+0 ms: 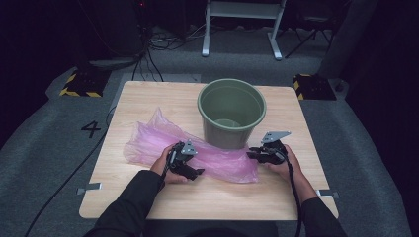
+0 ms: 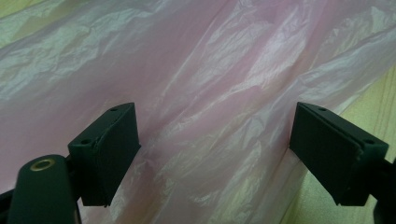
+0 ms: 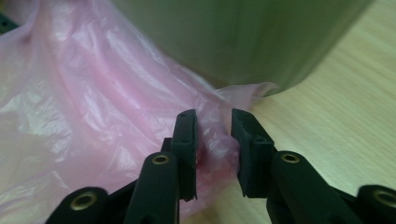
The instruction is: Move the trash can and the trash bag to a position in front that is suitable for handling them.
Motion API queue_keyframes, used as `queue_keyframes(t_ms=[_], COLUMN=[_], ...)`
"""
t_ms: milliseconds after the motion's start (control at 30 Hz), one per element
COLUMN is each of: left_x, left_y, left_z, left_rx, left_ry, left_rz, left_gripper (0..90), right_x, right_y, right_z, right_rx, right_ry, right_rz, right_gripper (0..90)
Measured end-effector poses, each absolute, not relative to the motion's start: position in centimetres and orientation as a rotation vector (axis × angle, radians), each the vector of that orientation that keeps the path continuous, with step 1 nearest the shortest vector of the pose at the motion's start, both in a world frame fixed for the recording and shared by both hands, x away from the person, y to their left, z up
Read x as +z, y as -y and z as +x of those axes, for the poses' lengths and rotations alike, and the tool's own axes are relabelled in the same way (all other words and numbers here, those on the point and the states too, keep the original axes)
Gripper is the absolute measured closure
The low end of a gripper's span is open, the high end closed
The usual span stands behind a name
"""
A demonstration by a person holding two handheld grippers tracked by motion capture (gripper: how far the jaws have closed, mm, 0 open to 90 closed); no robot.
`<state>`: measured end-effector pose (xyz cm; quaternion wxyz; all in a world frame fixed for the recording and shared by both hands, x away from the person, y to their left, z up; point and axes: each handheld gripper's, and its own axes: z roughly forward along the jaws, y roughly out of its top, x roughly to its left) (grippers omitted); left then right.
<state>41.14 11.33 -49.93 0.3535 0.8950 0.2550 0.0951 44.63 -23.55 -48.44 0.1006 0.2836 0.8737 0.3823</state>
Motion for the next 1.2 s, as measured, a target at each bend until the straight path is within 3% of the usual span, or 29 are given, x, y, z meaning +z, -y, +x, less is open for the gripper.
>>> queue_keyframes(t_ms=[133,200,333,433,500,533,633,900,1200], left_x=[-49.8,-49.8,-49.7,-49.7,-49.7,-49.8,-49.9,-49.9,-49.5], left_y=[-11.4,-11.4,-12.4,-12.9,-13.0,-13.1,-13.0,-13.6,-14.8], left_z=[41.0,41.0,41.0,41.0,40.9,40.7,40.4,40.2,39.8], left_rx=[0.238,0.235,0.275,0.292,0.295,0.321,0.348,0.382,0.435], left_ry=[-0.656,-0.662,-0.695,-0.716,-0.719,-0.707,-0.698,-0.699,-0.708], left_rz=[2.327,2.33,2.285,2.261,2.253,2.254,2.246,2.256,2.232], left_gripper=[15.8,17.4,35.1,55.7,58.4,69.2,77.3,86.6,88.8], right_x=[-48.6,-48.6,-48.4,-48.1,-48.0,-48.0,-48.3,-48.7,-49.5], right_y=[23.9,23.8,24.5,25.6,25.9,26.9,27.8,30.0,30.3], right_z=[44.8,44.8,44.6,44.1,44.0,43.7,43.7,44.5,45.1], right_rx=[1.134,1.113,1.133,1.143,1.147,1.152,1.092,1.077,1.067], right_ry=[-2.54,-2.519,-2.481,-2.48,-2.468,-2.449,-2.429,-2.354,-2.345], right_rz=[0.896,0.912,1.006,1.035,1.033,1.032,1.05,1.144,1.191], right_gripper=[61.2,46.7,23.6,22.0,22.0,21.1,20.9,23.0,23.7])
